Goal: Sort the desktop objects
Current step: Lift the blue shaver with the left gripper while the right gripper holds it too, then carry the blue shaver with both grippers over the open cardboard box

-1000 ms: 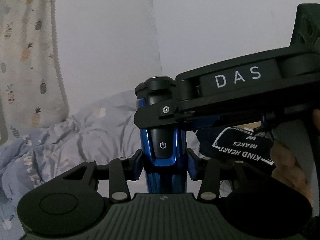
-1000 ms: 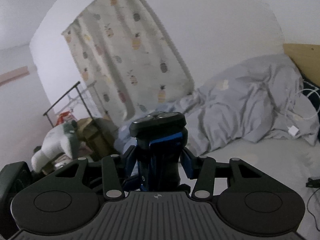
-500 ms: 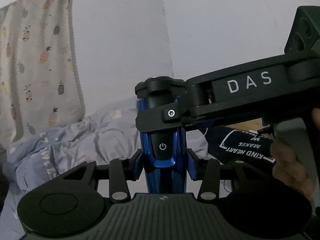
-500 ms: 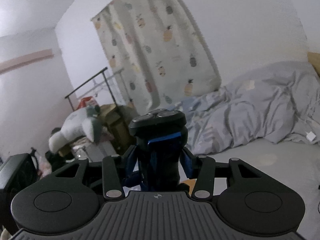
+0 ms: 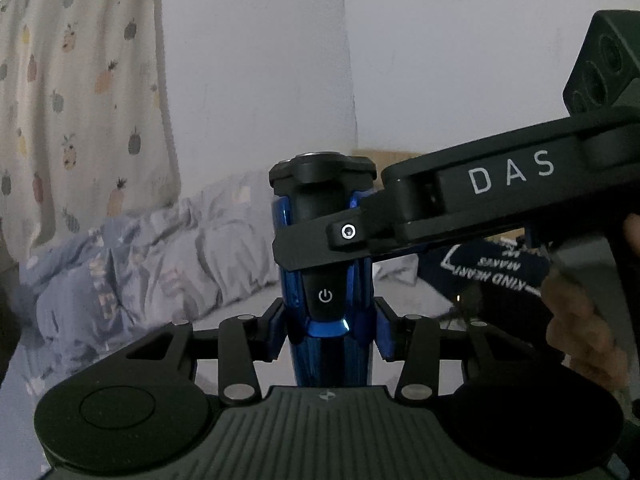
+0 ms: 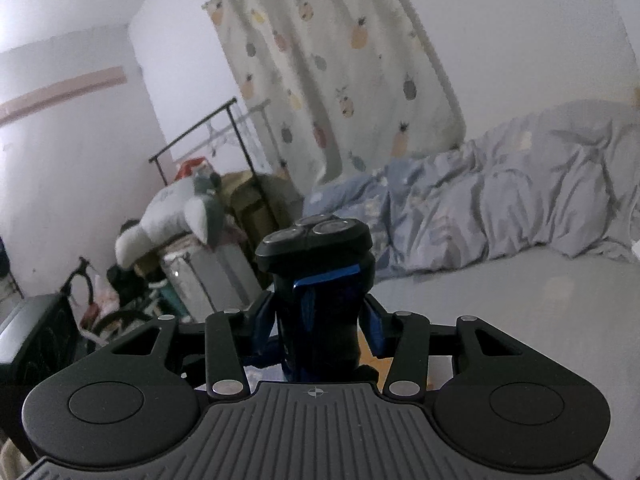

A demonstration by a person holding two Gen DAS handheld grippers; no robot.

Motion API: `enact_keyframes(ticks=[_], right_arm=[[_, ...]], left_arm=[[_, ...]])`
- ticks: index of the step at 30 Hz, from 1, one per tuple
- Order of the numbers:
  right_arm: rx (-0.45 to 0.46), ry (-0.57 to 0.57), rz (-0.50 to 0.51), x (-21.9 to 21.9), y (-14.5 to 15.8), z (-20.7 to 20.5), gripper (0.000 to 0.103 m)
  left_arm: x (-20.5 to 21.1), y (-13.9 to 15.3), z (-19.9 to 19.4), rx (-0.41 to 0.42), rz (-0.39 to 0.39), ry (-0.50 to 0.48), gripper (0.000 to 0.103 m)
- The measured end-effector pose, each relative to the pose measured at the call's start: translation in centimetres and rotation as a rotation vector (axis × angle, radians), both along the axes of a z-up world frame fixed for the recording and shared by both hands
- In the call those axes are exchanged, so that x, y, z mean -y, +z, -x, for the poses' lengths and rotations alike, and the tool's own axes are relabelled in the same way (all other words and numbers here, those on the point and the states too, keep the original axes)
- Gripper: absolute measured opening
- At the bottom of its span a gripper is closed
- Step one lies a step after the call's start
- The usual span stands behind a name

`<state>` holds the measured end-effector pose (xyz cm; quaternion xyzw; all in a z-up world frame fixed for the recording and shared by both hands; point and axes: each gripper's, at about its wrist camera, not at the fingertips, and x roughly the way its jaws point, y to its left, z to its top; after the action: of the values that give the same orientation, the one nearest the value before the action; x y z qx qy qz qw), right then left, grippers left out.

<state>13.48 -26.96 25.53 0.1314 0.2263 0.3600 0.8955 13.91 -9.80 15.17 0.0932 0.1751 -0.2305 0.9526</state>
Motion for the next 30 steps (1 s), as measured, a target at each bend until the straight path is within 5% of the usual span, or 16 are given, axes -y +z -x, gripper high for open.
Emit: enact_keyframes(ticks=[30], right_arm=[[-0.371,0.028,0.123,-1.2,-19.2,-1.3,0.049]], left_arm=[[-0.8,-15.9,0.3,-0.421,0.044,0.016,0.044]])
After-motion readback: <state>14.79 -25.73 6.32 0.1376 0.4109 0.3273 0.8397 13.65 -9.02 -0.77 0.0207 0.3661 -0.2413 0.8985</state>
